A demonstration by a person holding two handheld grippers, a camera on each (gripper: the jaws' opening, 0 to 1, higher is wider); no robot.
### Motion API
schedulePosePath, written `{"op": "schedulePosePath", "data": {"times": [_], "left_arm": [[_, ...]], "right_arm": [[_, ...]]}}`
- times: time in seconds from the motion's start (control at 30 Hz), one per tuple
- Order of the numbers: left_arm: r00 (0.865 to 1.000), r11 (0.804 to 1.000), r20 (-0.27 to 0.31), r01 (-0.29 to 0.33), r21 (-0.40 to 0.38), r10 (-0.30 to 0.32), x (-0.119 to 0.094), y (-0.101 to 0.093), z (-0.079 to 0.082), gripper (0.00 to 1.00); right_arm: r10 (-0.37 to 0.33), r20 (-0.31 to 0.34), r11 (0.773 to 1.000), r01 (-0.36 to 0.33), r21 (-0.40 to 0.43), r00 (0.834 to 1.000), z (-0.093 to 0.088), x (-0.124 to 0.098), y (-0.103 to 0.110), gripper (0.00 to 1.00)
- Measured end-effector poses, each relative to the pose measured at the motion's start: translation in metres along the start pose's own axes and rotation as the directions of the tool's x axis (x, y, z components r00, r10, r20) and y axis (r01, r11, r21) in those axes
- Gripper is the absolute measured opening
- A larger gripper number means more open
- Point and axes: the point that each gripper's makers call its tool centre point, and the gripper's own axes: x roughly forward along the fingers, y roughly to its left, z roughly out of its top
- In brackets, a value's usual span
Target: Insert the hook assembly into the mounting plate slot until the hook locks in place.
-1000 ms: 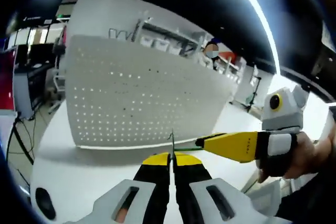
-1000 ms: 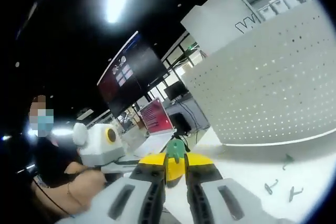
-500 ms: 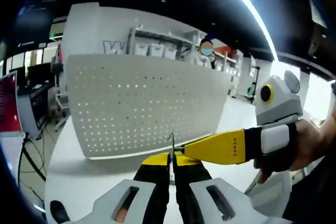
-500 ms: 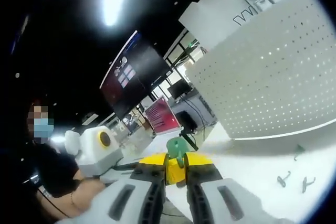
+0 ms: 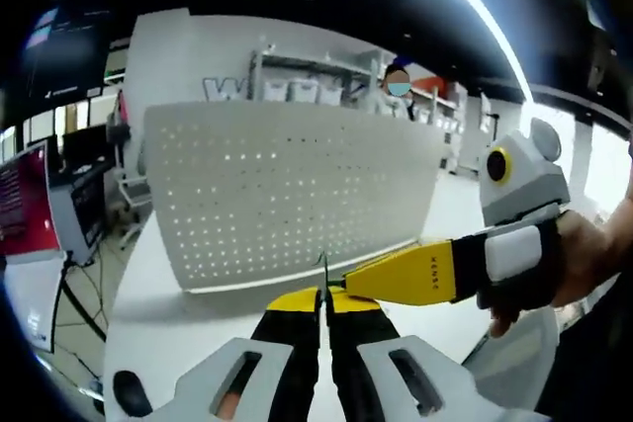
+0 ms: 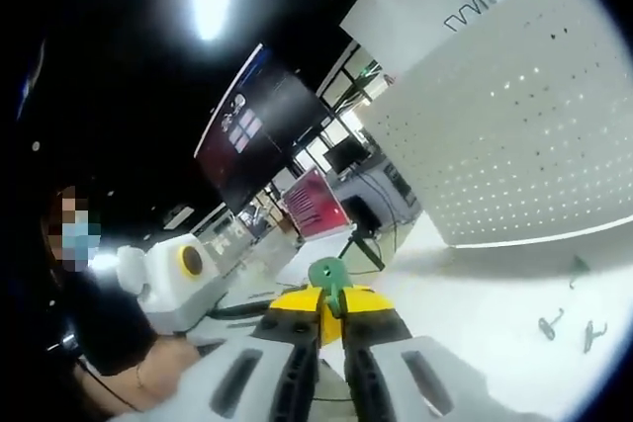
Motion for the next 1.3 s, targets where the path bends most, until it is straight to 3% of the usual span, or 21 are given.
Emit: {"op": "schedulePosePath", "data": {"times": [0.3, 0.37, 0.43, 0.53, 0.63, 0.8, 1.0, 1.13, 1.17, 1.23, 1.3], "left_arm": [[1.0, 0.999, -0.015, -0.021, -0.039, 0.021, -0.006, 0.005, -0.015, 0.02], [1.0, 0.997, -0.019, -0.014, -0.073, 0.013, -0.006, 0.004, -0.02, 0.02], [1.0, 0.997, -0.025, -0.008, -0.081, 0.006, -0.005, 0.003, -0.024, 0.03], [1.0, 0.998, -0.025, 0.002, -0.063, -0.004, -0.001, 0.0, -0.028, 0.03], [0.999, 0.999, -0.031, 0.006, -0.043, -0.007, 0.002, -0.002, -0.029, 0.04], [0.999, 0.998, -0.019, 0.03, -0.046, -0.03, 0.004, -0.005, -0.027, 0.06], [0.999, 0.998, -0.034, 0.008, -0.06, -0.01, 0.008, 0.002, -0.029, 0.23], [1.0, 0.998, -0.008, 0.014, -0.054, -0.014, 0.009, 0.002, -0.025, 0.29], [1.0, 0.999, 0.004, 0.025, -0.047, -0.025, 0.008, 0.001, -0.024, 0.3], [0.995, 0.988, 0.08, 0.068, -0.142, -0.057, 0.007, -0.004, -0.014, 0.34], [0.995, 0.986, 0.089, 0.065, -0.152, -0.052, 0.005, -0.001, -0.015, 0.38]], "right_arm": [[-0.001, -0.064, 0.998, -0.003, -0.068, 0.998, -0.016, 0.005, 0.002, 0.0], [-0.003, -0.079, 0.999, -0.001, -0.044, 0.997, -0.02, 0.004, -0.002, 0.0], [0.004, -0.085, 0.998, 0.001, 0.062, 0.996, -0.025, 0.002, -0.006, 0.0], [-0.007, -0.079, 0.995, 0.014, 0.097, 0.997, -0.026, 0.001, -0.016, 0.0], [-0.016, -0.079, 0.994, 0.024, 0.103, 0.997, -0.028, -0.001, -0.018, 0.0], [-0.039, -0.069, 0.998, 0.042, 0.043, 0.997, -0.024, -0.003, -0.022, 0.0], [-0.06, -0.034, 0.998, 0.06, 0.02, 0.998, -0.011, -0.006, -0.027, 0.0], [-0.073, -0.002, 0.997, 0.073, 0.025, 0.997, -0.001, -0.007, -0.032, 0.0], [-0.075, 0.001, 0.997, 0.075, 0.02, 0.997, 0.0, -0.008, -0.033, 0.0], [-0.087, 0.015, 0.996, 0.087, 0.009, 0.996, 0.005, -0.008, -0.035, 0.0], [-0.1, 0.027, 0.995, 0.101, -0.011, 0.995, 0.009, -0.008, -0.038, 0.0]]}}
